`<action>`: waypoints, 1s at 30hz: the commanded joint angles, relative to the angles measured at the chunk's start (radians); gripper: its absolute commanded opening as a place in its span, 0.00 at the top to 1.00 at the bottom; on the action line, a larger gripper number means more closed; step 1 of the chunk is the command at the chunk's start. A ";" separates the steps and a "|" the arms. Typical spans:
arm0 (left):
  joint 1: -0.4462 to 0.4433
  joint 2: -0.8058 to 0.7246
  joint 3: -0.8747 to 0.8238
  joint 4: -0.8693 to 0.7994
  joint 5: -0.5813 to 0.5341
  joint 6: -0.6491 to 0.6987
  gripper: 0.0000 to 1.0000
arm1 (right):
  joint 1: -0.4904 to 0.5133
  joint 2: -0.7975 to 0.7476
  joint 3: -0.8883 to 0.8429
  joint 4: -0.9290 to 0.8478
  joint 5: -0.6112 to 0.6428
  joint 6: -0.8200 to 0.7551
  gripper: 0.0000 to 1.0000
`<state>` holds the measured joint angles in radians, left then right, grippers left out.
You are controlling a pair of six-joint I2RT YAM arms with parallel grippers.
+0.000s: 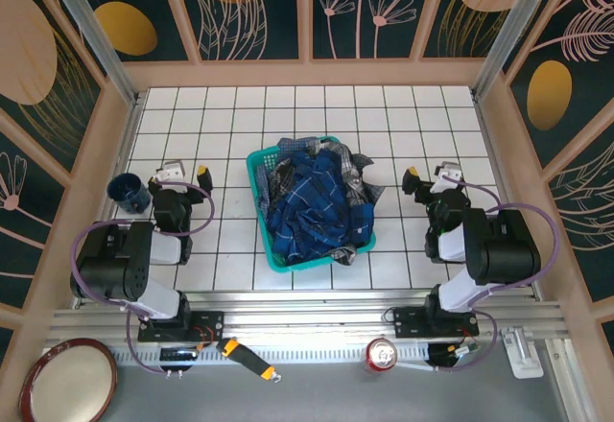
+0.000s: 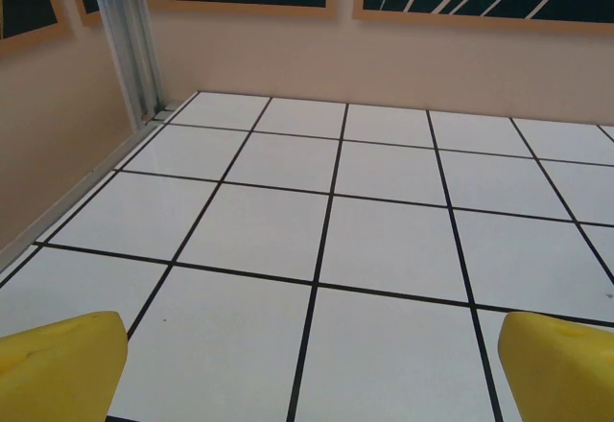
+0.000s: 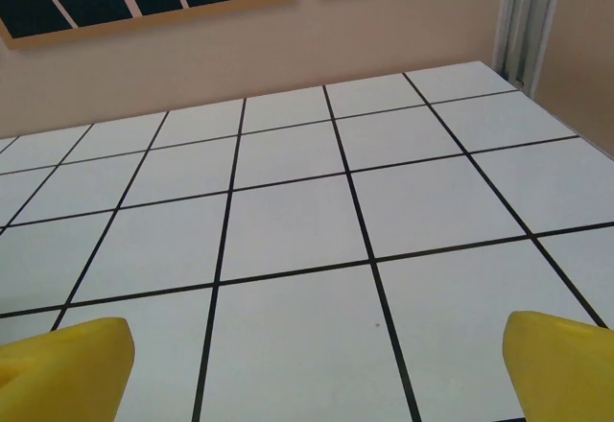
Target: Fold and stack the long sleeve shirts
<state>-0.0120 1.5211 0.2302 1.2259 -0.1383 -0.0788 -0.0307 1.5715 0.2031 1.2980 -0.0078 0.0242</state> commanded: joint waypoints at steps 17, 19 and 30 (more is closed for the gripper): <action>0.007 -0.001 0.012 0.034 0.019 0.005 0.01 | 0.003 -0.005 0.011 0.040 0.002 -0.013 0.01; 0.006 -0.002 0.012 0.034 0.019 0.005 0.01 | 0.002 -0.005 0.010 0.041 0.002 -0.013 0.01; 0.006 -0.057 0.082 -0.150 0.069 0.025 0.01 | -0.001 -0.043 0.023 -0.008 0.042 0.007 0.01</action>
<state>-0.0120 1.5116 0.2413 1.1870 -0.1291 -0.0769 -0.0307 1.5681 0.2031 1.2915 -0.0029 0.0254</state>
